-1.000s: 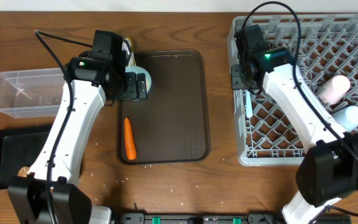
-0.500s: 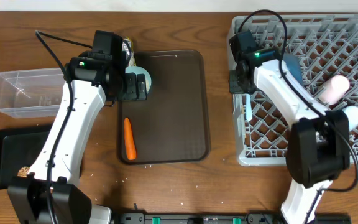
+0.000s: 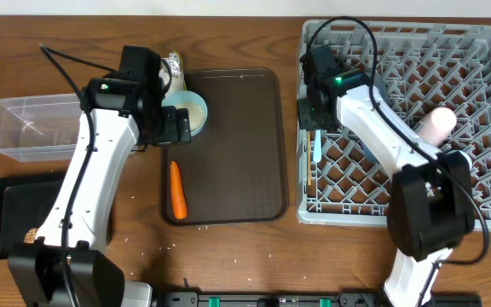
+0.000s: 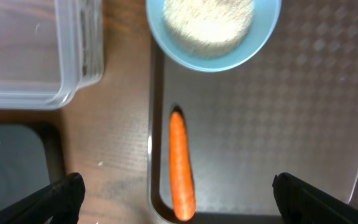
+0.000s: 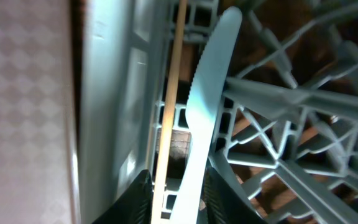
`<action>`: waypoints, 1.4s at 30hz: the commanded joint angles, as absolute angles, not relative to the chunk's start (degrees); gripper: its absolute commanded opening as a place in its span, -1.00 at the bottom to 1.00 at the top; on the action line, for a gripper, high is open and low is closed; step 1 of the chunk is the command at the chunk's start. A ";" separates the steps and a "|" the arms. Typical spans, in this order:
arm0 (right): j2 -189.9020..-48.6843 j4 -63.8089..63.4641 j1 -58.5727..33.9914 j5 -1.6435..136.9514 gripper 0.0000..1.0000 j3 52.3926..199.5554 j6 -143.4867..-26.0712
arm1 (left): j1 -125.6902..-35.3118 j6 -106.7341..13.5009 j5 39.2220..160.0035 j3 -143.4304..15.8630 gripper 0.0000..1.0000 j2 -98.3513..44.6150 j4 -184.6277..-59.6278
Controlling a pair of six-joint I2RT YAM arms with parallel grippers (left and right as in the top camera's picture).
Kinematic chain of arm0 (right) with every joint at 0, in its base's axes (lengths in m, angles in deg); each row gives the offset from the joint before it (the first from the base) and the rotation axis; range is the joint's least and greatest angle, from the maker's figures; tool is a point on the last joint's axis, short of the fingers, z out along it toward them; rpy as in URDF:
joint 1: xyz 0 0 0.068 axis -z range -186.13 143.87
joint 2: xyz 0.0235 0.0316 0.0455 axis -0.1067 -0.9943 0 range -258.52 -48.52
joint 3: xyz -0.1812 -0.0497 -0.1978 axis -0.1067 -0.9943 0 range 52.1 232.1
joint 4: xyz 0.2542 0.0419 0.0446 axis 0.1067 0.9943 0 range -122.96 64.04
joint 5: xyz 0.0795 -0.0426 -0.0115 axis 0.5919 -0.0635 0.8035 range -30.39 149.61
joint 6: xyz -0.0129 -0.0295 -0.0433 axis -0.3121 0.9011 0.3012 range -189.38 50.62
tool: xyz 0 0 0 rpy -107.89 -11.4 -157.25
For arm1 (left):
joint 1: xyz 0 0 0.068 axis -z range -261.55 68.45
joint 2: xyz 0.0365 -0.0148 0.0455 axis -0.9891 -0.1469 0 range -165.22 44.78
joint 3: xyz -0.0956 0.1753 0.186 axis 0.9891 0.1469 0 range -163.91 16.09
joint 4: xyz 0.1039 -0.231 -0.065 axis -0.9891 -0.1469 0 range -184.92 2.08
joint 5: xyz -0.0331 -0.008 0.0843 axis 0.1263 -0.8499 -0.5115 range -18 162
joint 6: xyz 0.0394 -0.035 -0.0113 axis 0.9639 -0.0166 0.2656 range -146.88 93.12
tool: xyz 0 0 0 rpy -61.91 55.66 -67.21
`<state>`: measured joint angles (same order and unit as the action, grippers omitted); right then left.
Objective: Sort waste into correct bins and load items into the dishwasher rack
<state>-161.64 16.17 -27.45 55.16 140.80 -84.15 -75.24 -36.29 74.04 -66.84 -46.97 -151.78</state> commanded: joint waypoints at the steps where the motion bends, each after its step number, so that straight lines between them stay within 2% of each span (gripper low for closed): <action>1: -153.58 14.42 -30.46 59.03 -0.44 141.02 -80.87 | -76.03 -37.47 73.12 -66.73 0.95 -47.27 -154.42; 5: -146.97 12.93 -32.48 59.01 -0.24 141.02 -80.89 | -75.79 -37.51 79.42 -65.12 0.96 -47.27 -159.45; 9: -142.65 11.53 -33.61 59.01 -0.11 141.02 -81.30 | -75.70 -41.16 80.42 -57.79 0.98 -47.27 -158.05; 13: -141.36 11.77 -33.63 59.03 -0.11 141.02 -82.62 | -75.38 -42.65 84.90 -48.46 0.61 -47.27 -150.92; 17: -141.42 12.06 -33.63 59.03 -0.16 141.02 -82.64 | -74.24 -42.96 86.52 -41.82 0.43 -47.27 -143.01; 21: -141.42 12.08 -33.63 59.03 -0.18 141.02 -82.64 | -72.75 -44.44 82.19 -38.04 0.27 -47.29 -136.06; 29: -141.42 14.00 -33.63 59.03 -0.27 141.02 -82.66 | -72.58 -45.67 78.54 -32.55 0.24 -47.64 -127.69; 32: -141.42 14.46 -33.63 59.05 -0.29 141.02 -82.70 | -72.58 -45.67 78.52 -30.91 0.18 -47.73 -124.59; 34: -141.42 14.77 -33.63 59.05 -0.29 141.02 -83.21 | -72.58 -45.64 78.50 -30.58 -0.19 -47.73 -123.87; 36: -141.42 15.01 -33.63 59.05 -0.30 141.02 -83.29 | -72.58 -45.64 78.50 -30.58 -0.35 -47.69 -123.78; 39: -141.42 15.25 -33.63 59.03 -0.30 141.02 -83.27 | -72.60 -45.64 78.35 -30.74 -0.74 -47.53 -124.22; 42: -141.42 15.31 -33.55 59.01 -0.31 141.02 -83.27 | -72.77 -45.67 77.41 -32.07 -0.82 -46.38 -126.90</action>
<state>-141.16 15.23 -33.72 58.79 140.87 -82.55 -72.64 -45.32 79.09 -31.28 -47.07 -125.00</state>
